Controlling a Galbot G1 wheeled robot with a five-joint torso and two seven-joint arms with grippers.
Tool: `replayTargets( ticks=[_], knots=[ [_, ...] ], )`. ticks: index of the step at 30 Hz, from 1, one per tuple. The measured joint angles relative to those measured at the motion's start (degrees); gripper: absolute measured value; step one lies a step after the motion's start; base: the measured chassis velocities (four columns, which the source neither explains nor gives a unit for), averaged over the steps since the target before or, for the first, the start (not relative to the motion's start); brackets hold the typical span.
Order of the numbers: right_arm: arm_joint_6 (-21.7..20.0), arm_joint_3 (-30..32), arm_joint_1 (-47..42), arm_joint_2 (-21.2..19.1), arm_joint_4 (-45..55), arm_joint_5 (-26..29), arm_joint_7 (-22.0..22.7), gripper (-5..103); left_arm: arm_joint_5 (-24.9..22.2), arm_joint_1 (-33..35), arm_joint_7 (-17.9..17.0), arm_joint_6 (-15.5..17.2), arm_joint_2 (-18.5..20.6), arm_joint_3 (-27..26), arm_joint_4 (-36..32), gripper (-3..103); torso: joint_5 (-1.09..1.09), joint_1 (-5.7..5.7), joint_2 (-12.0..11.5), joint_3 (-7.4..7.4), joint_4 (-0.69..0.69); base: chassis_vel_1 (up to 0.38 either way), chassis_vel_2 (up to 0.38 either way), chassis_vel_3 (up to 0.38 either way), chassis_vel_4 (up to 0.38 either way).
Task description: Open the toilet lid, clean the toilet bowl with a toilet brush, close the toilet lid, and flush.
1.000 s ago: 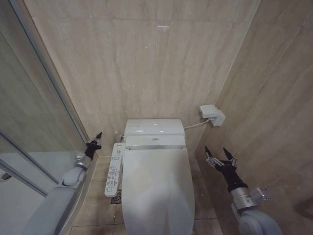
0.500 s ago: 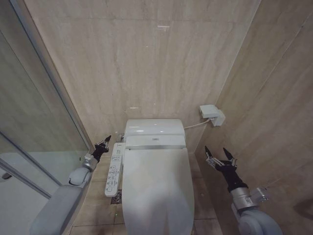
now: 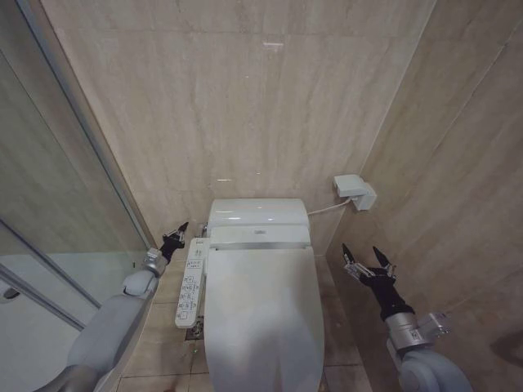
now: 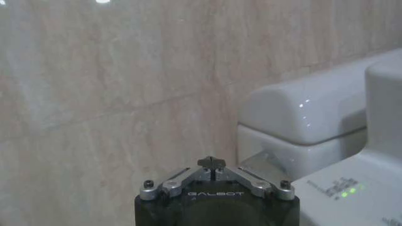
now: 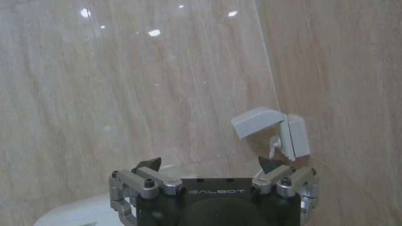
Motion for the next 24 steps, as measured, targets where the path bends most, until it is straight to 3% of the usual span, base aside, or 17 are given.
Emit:
replayTargets(
  ticks=[10, 24],
  knots=[
    [0.0, 0.0, 0.0, 0.0, 0.0, 0.0, 0.0, 100, -0.45, -2.09, 1.17, 0.01, -0.41, 2.11, 1.36, 0, 0.0, 0.0, 0.0, 0.0, 0.0, 0.0, 0.0, 0.0, 0.0],
    [0.0, 0.0, 0.0, 0.0, 0.0, 0.0, 0.0, 100, 0.63, -1.23, 6.06, -1.2, 0.75, 2.45, 2.31, 0, 0.01, 0.0, 0.0, 0.0, 0.01, 0.0, 0.0, 0.0, 0.0]
  ],
)
